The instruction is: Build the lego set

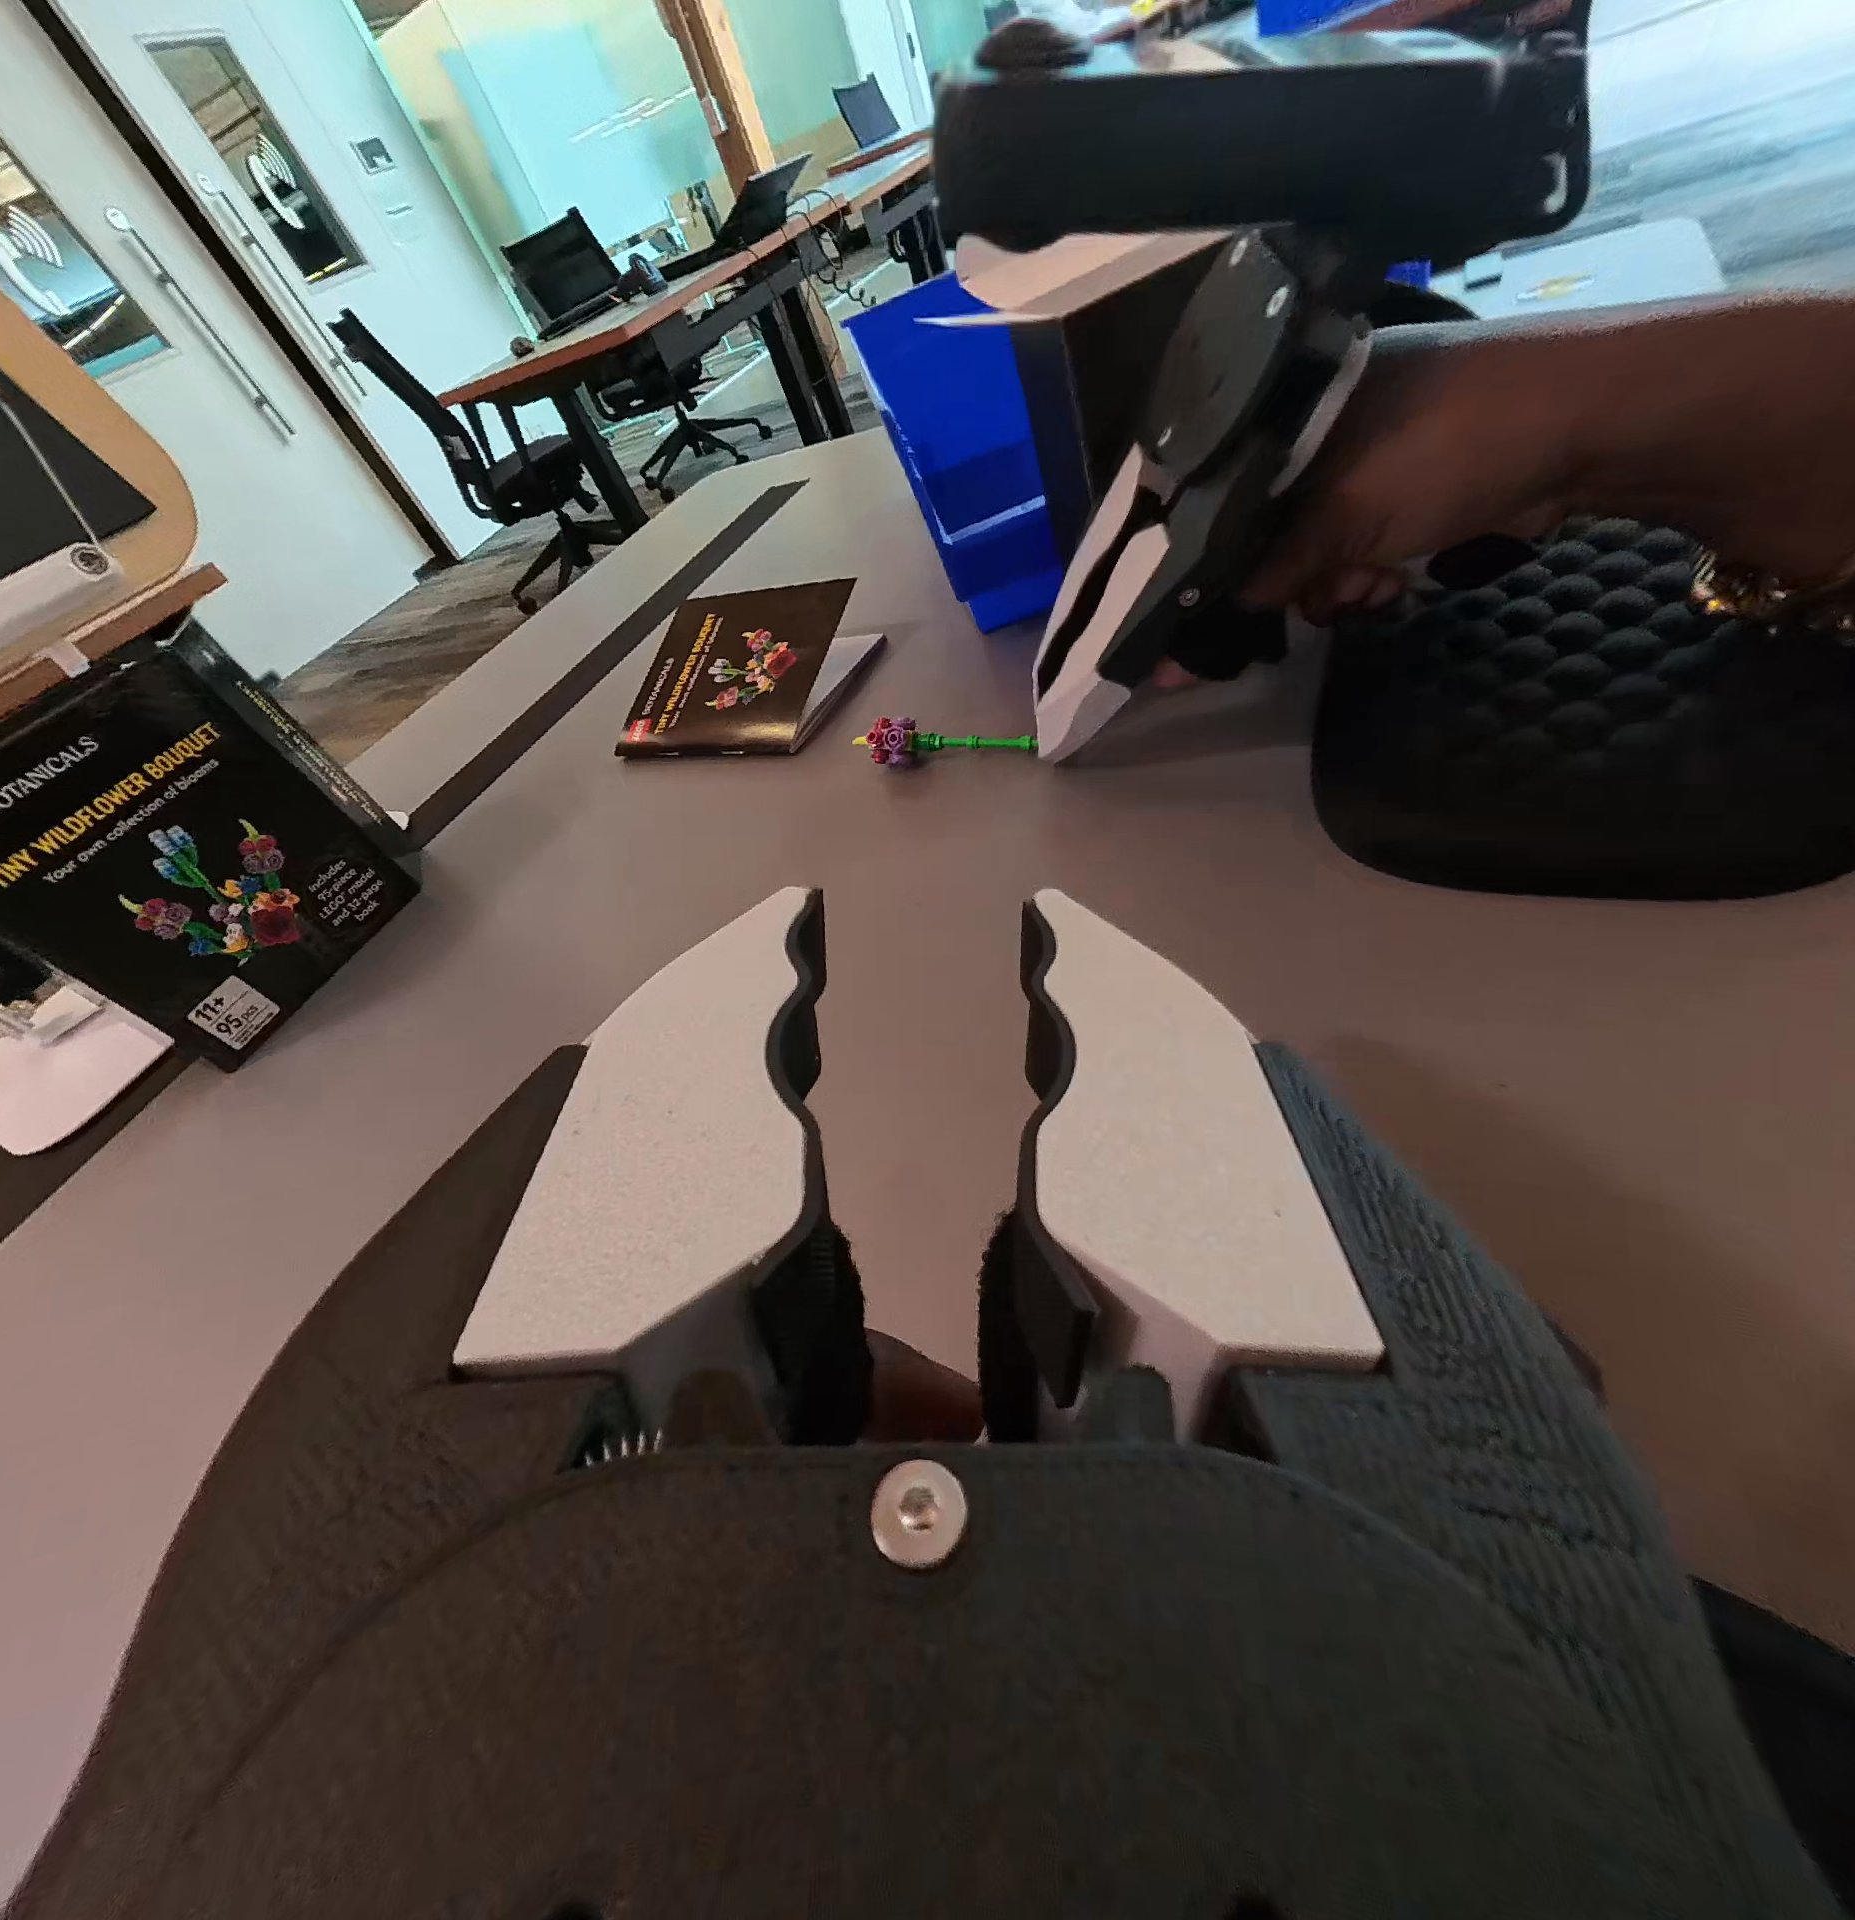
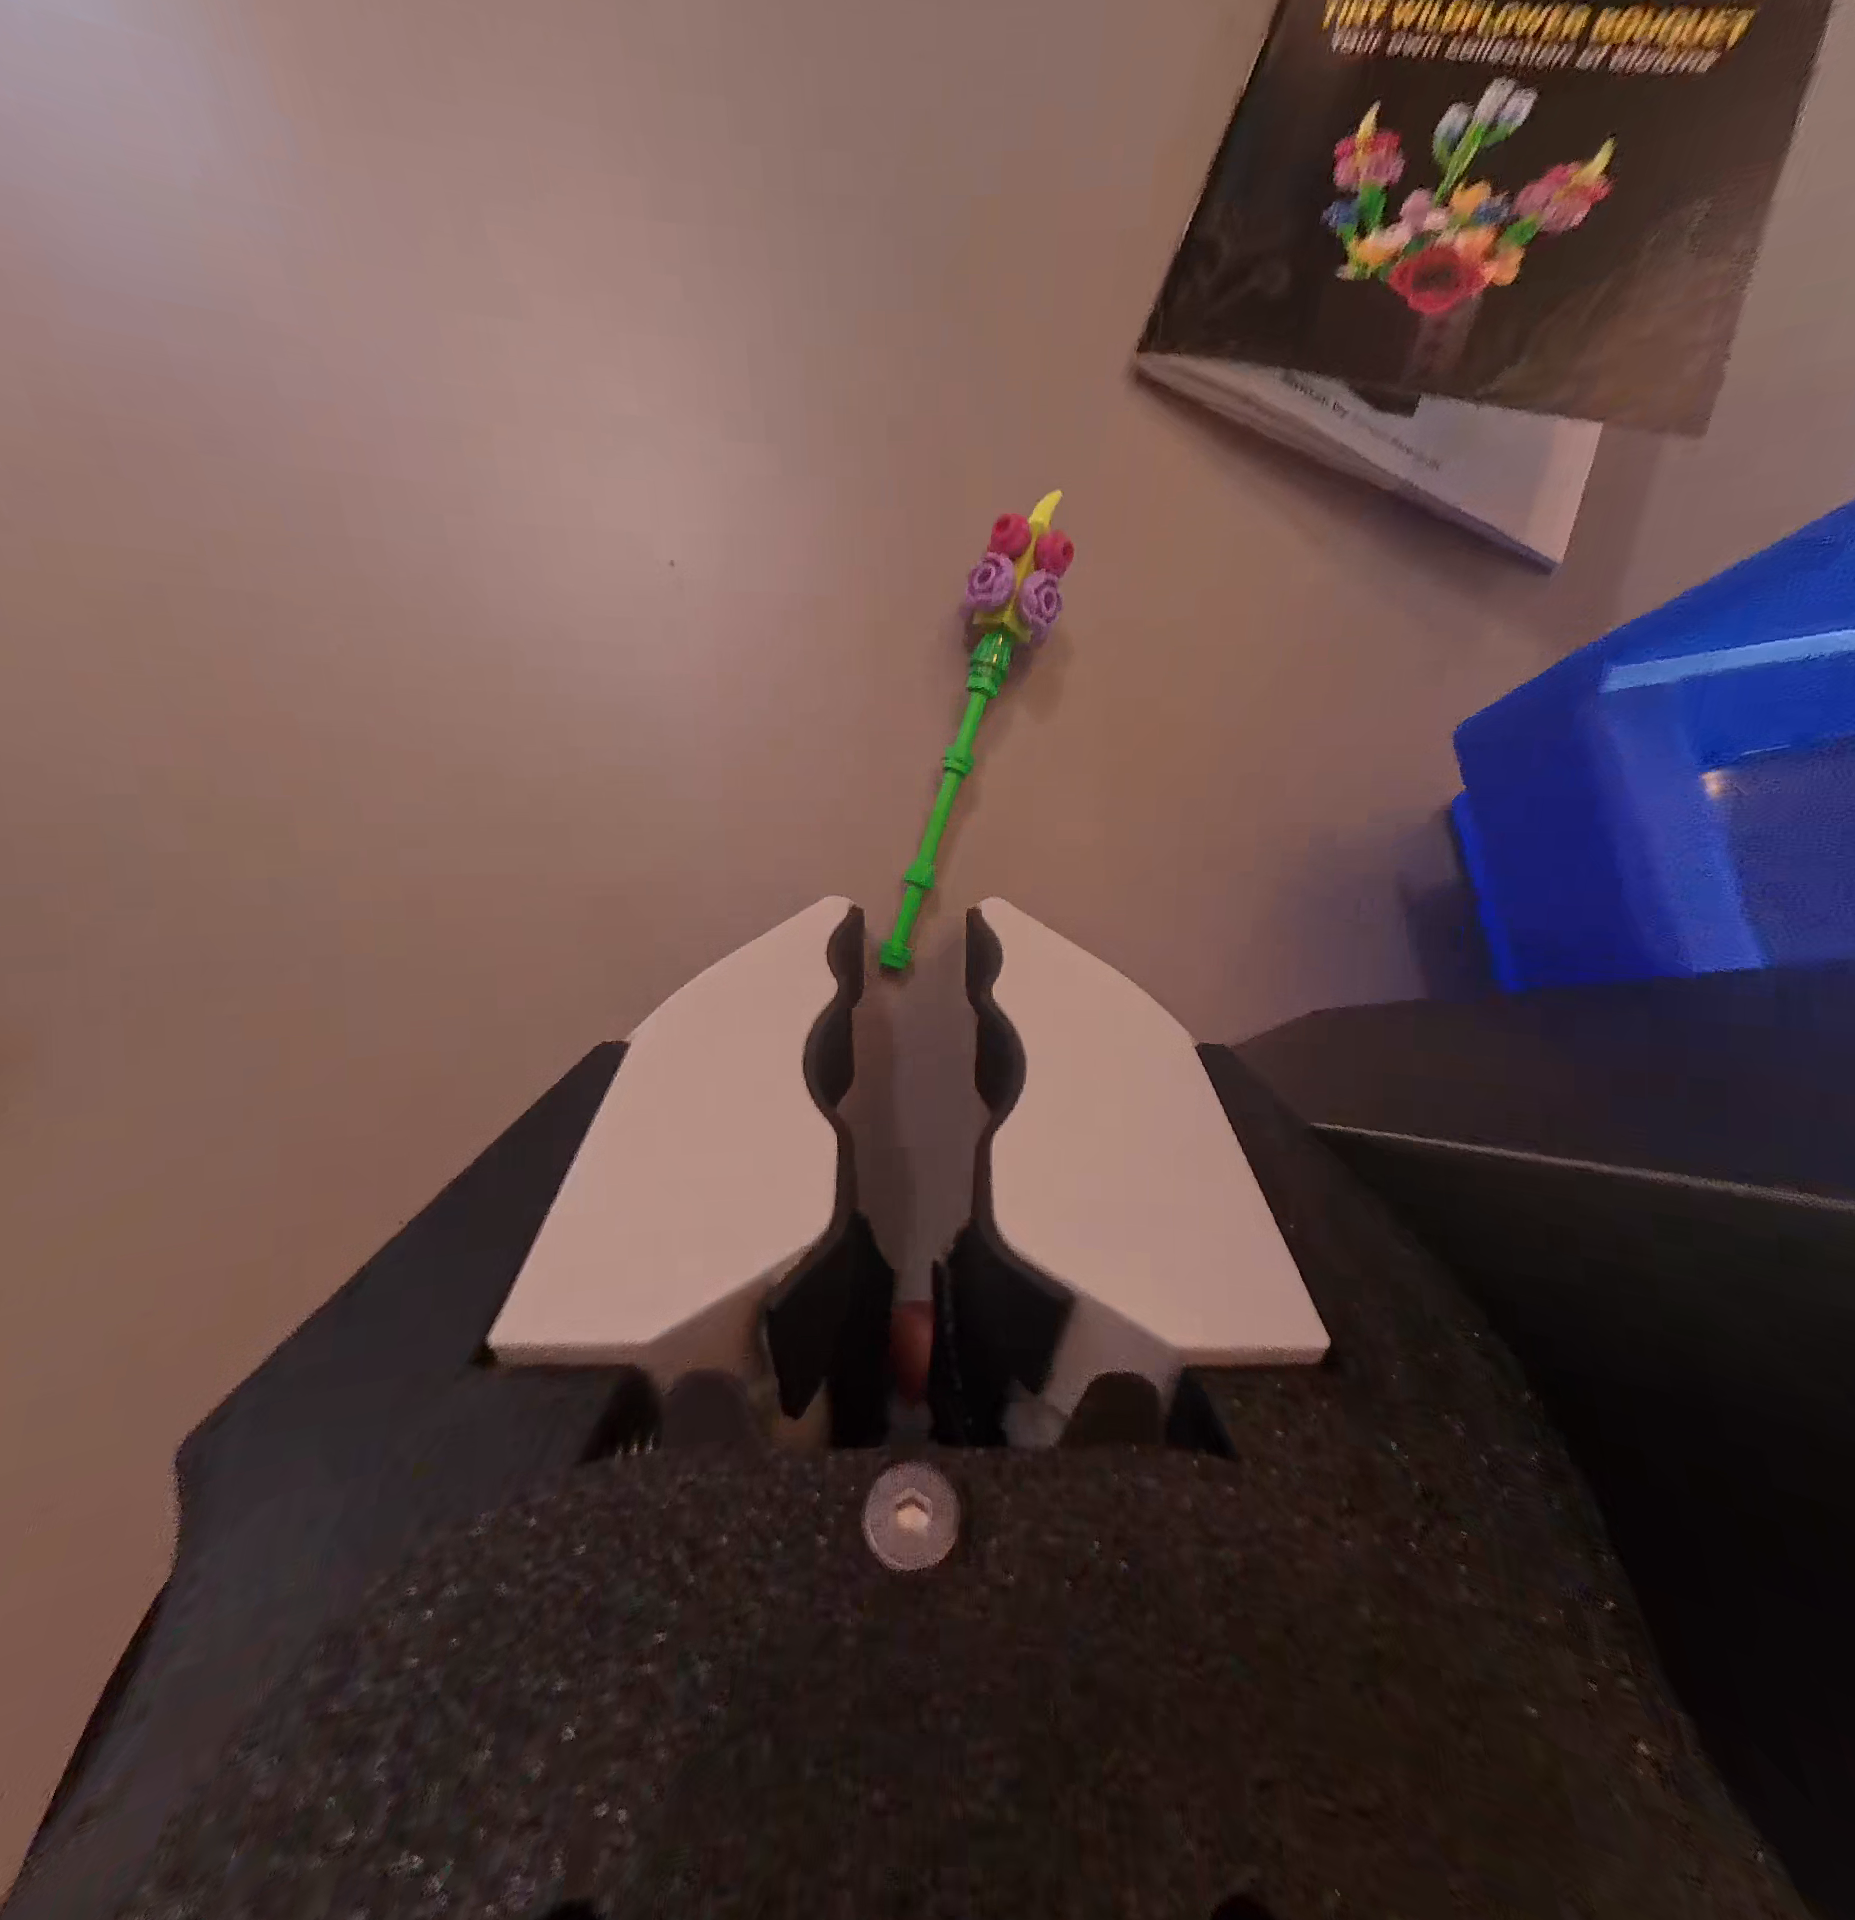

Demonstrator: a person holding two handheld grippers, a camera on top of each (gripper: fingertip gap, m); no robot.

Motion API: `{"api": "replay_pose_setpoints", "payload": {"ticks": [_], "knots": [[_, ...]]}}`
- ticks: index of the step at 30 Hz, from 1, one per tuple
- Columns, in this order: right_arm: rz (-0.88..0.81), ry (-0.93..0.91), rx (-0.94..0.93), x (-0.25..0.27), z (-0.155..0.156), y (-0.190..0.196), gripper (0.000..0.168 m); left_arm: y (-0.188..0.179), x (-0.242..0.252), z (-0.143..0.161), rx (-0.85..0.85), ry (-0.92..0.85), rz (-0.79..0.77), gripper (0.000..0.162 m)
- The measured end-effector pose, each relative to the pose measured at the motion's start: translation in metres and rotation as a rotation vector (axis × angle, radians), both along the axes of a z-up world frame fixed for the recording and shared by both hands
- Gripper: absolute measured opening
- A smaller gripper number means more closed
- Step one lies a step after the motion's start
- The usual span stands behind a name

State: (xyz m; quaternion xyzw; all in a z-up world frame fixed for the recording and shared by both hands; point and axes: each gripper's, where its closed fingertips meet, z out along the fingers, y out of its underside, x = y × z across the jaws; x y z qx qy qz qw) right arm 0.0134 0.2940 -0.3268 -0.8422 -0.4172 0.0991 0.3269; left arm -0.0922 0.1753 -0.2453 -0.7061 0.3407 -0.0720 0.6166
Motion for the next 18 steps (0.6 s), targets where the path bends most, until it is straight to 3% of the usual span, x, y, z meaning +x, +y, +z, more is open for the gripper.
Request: {"api": "replay_pose_setpoints", "payload": {"ticks": [3, 9, 18], "knots": [[0.019, 0.046, -0.049, -0.005, -0.002, -0.002, 0.005, 0.0, 0.001, -0.002, 0.001, 0.022, -0.006, 0.036], [0.221, 0.147, -0.025, -0.028, 0.016, -0.032, 0.003, 0.0, 0.003, -0.003, 0.061, 0.123, -0.001, 0.036], [0.544, 0.148, -0.024, -0.066, 0.047, -0.115, 0.003, 0.0, 0.02, -0.014, 0.34, 0.693, 0.007, 0.027]]}}
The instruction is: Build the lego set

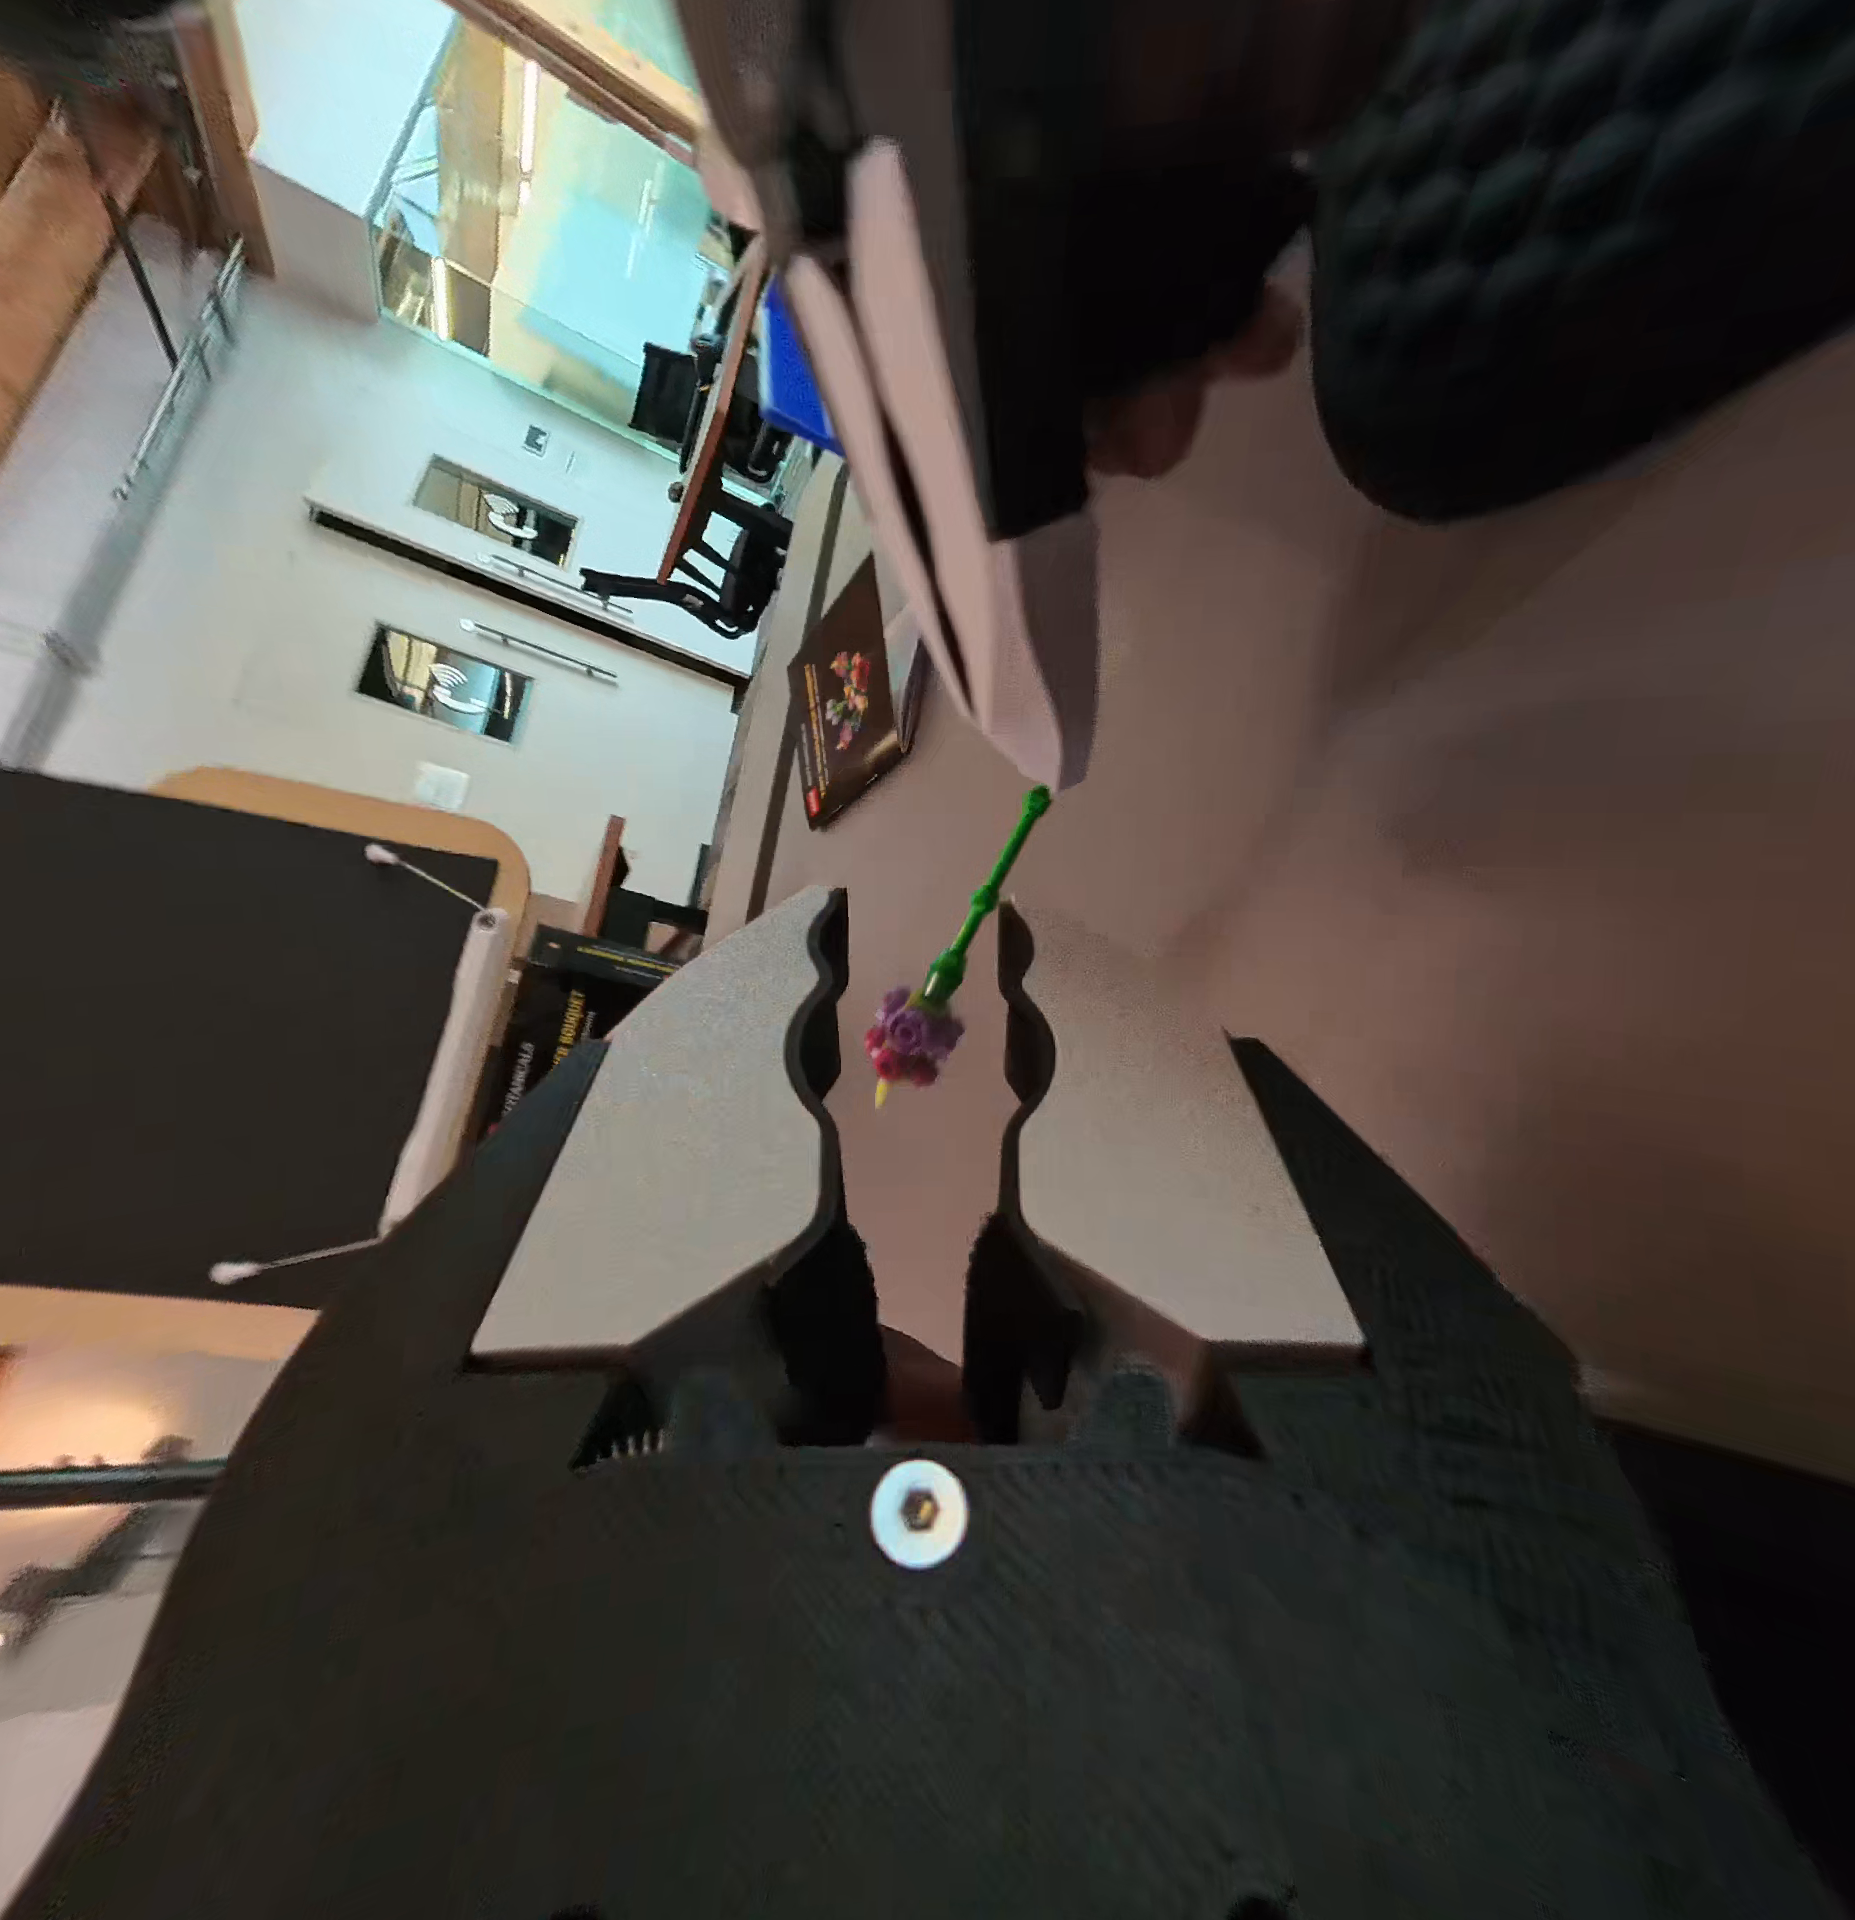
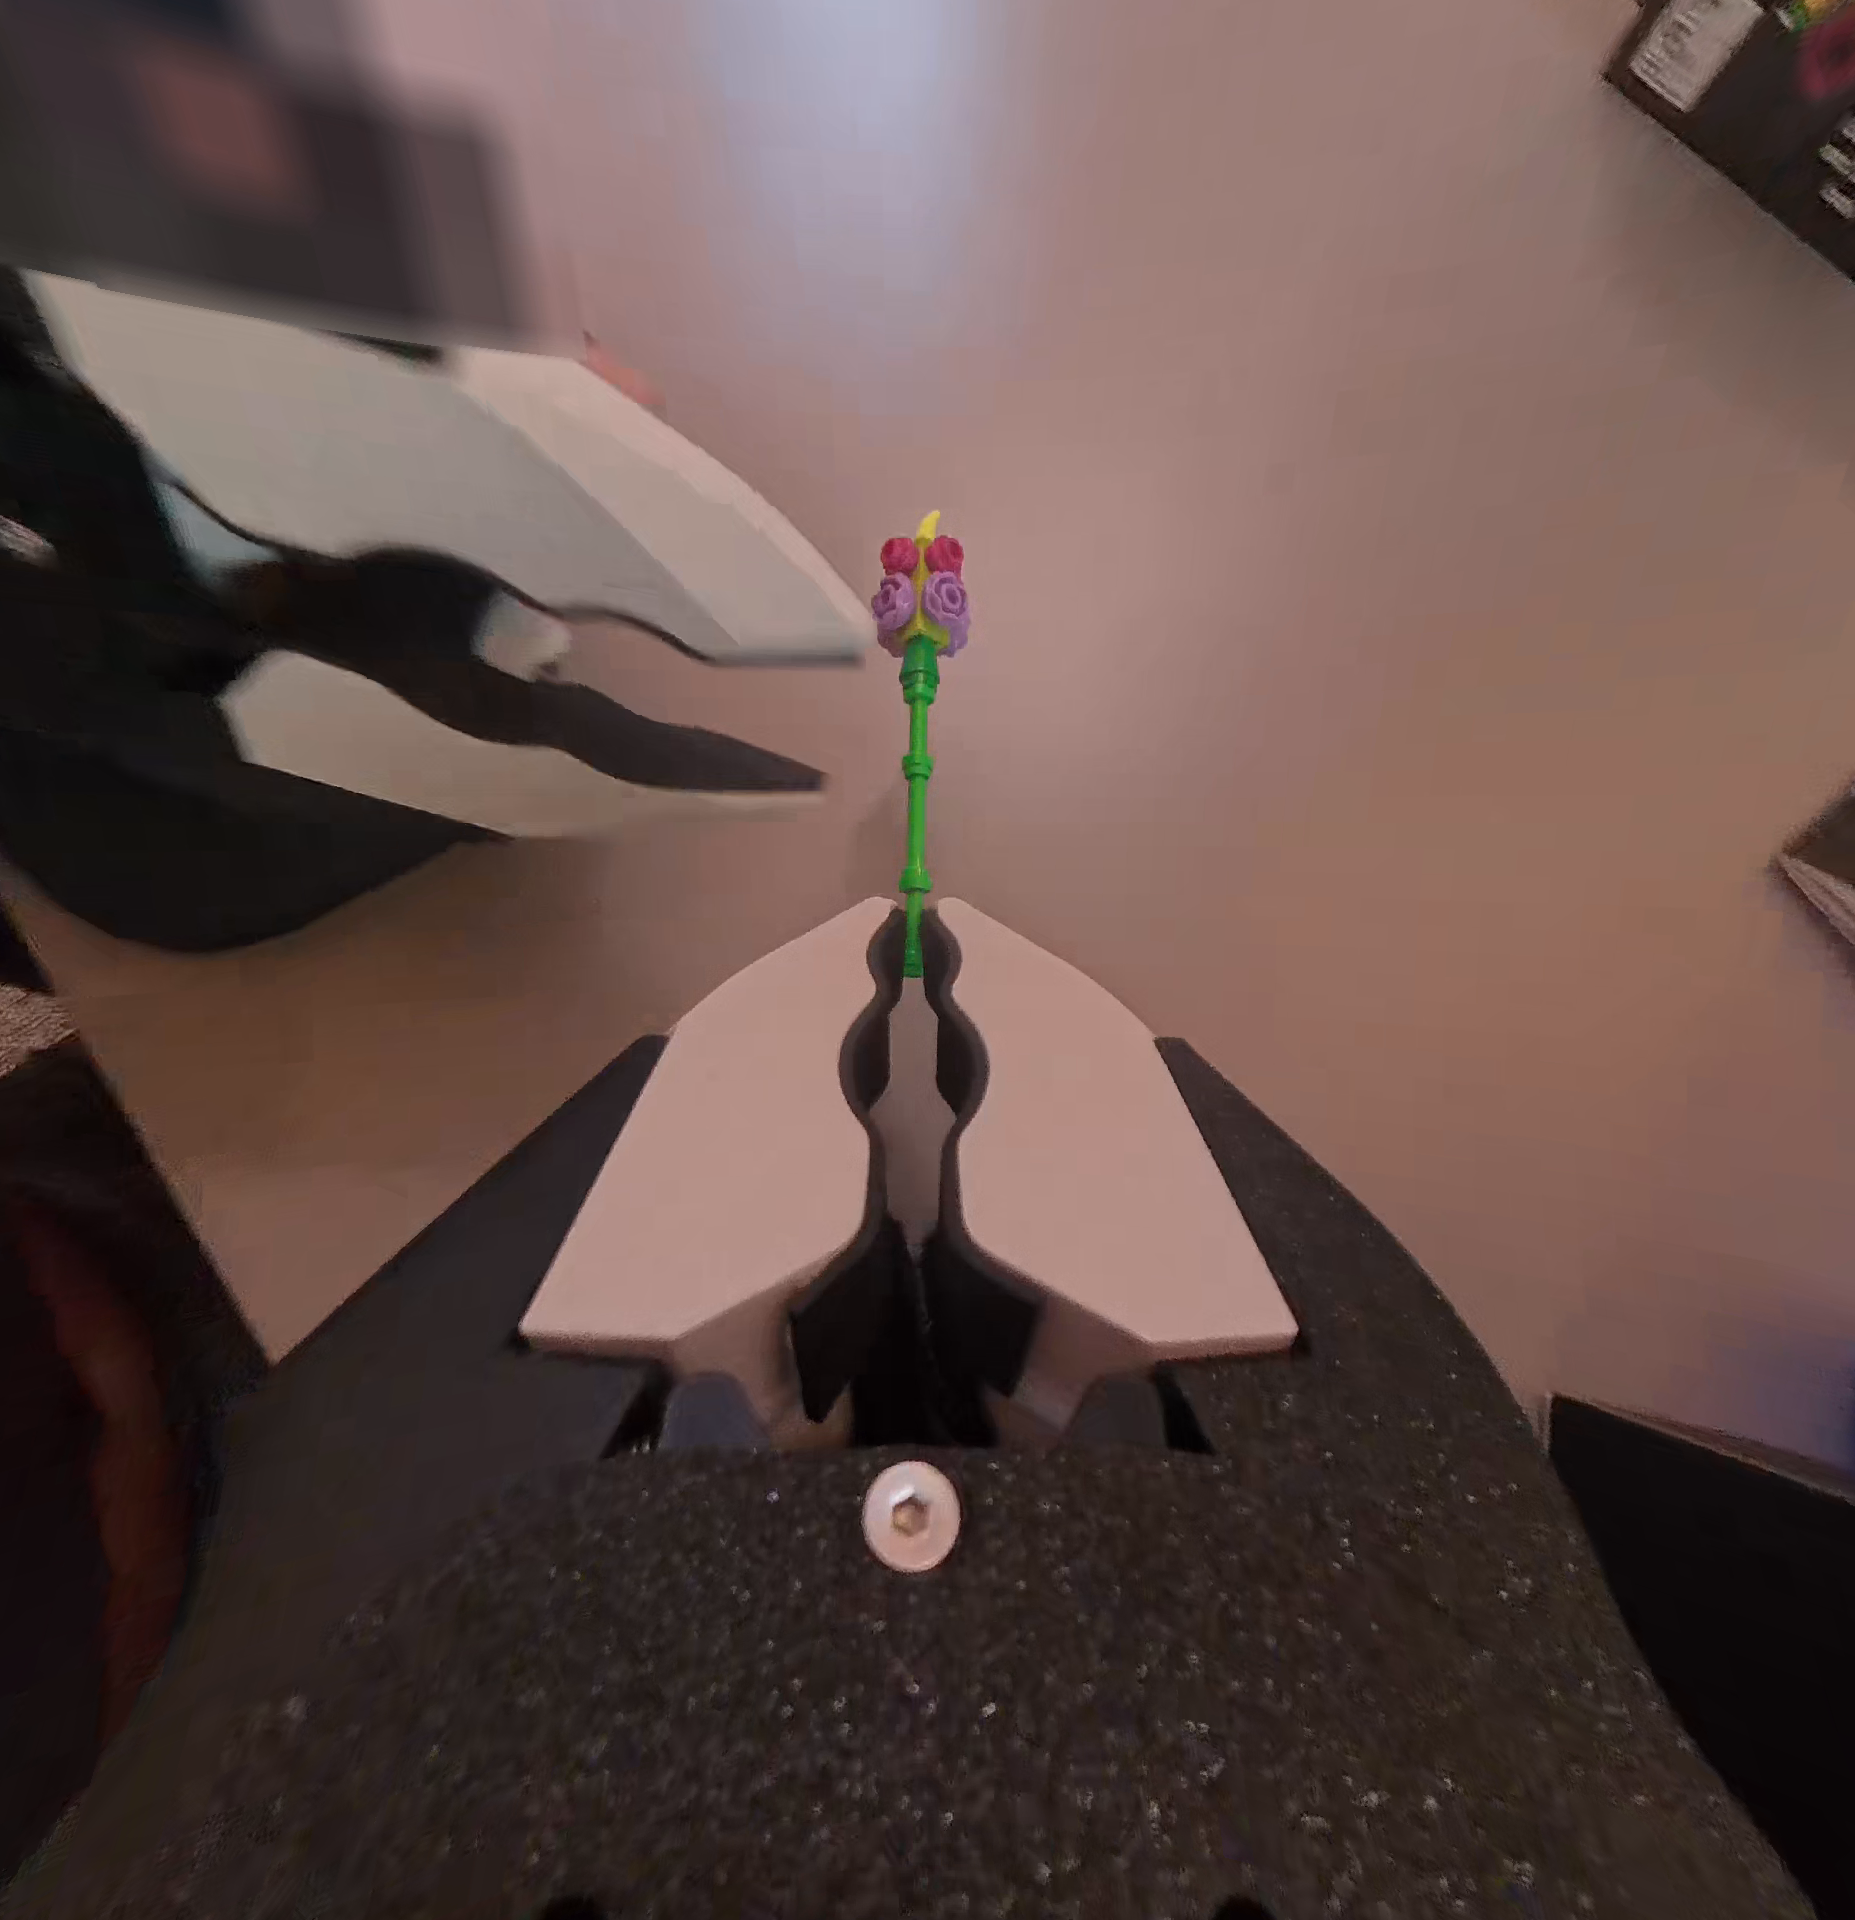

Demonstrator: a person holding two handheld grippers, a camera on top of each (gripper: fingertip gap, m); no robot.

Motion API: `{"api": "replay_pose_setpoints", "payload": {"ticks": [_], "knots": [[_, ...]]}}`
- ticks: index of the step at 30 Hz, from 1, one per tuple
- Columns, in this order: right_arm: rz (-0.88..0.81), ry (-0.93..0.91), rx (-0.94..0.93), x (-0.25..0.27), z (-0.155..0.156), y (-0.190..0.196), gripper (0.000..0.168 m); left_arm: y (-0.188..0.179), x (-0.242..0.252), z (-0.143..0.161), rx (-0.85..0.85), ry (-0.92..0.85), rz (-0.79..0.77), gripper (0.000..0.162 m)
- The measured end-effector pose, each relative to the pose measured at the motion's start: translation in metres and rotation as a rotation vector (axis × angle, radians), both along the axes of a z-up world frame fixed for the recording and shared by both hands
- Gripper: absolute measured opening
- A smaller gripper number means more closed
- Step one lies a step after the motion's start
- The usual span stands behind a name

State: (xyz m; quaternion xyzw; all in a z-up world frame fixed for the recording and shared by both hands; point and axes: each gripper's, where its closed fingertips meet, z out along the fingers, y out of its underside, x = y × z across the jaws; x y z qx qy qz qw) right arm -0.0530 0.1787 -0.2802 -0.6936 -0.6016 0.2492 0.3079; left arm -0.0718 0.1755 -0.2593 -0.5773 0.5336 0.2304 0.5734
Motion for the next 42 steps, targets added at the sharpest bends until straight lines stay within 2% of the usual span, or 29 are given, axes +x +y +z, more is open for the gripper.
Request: {"api": "replay_pose_setpoints", "payload": {"ticks": [4, 6, 8, 11, 13, 17, 23, 26, 29, 30, 32, 34, 35, 36, 38, 42], "knots": [[0.077, 0.037, -0.016, -0.009, 0.013, -0.021, 0.003, -0.001, 0.002, -0.01, -0.025, 0.087, 0.004, 0.023], [0.087, 0.05, -0.015, -0.01, 0.017, -0.024, 0.003, -0.002, 0.0, -0.011, -0.064, 0.066, 0.017, 0.005], [0.108, 0.119, 0.008, -0.012, 0.027, -0.025, 0.003, -0.004, 0.001, -0.008, -0.096, -0.011, 0.001, 0.002], [0.134, 0.285, 0.065, -0.013, 0.048, -0.025, 0.014, -0.007, 0.001, 0.006, -0.113, -0.168, -0.025, 0.002], [0.161, 0.334, 0.089, -0.009, 0.053, -0.027, 0.014, -0.008, -0.001, 0.009, -0.116, -0.207, -0.033, 0.002], [0.184, 0.353, 0.147, -0.008, 0.053, -0.03, 0.013, -0.008, 0.003, 0.007, -0.12, -0.199, -0.047, 0.002], [0.2, 0.311, 0.134, -0.01, 0.044, -0.03, 0.006, -0.009, 0.004, 0.004, -0.136, -0.182, -0.055, 0.002], [0.231, 0.277, 0.273, -0.008, 0.046, -0.03, 0.005, -0.01, 0.006, 0.004, -0.176, -0.229, -0.076, 0.002], [0.279, 0.203, 0.492, -0.005, 0.048, -0.033, 0.005, -0.012, 0.009, 0.006, -0.181, -0.25, -0.099, 0.002], [0.258, 0.22, 0.478, -0.005, 0.052, -0.033, 0.005, -0.012, 0.009, 0.009, -0.156, -0.246, -0.096, 0.002], [0.171, 0.307, 0.257, -0.004, 0.058, -0.033, 0.005, -0.009, 0.004, 0.015, -0.081, -0.199, -0.047, 0.002], [0.049, 0.502, 0.041, 0.013, 0.085, -0.021, 0.005, 0.002, -0.034, 0.001, -0.042, -0.013, 0.147, 0.002], [0.014, 0.598, -0.025, 0.026, 0.101, -0.016, 0.005, 0.002, -0.045, 0.0, -0.041, -0.03, 0.17, 0.002], [-0.015, 0.645, -0.029, 0.04, 0.111, -0.01, 0.005, -0.001, -0.042, 0.011, -0.032, -0.145, 0.14, 0.002], [-0.055, 0.596, 0.056, 0.061, 0.113, 0.0, 0.005, -0.005, -0.029, 0.035, 0.003, -0.314, 0.055, 0.002], [-0.063, 0.584, 0.134, 0.076, 0.124, 0.001, 0.005, -0.003, -0.022, 0.022, -0.017, -0.222, 0.061, 0.002]]}}
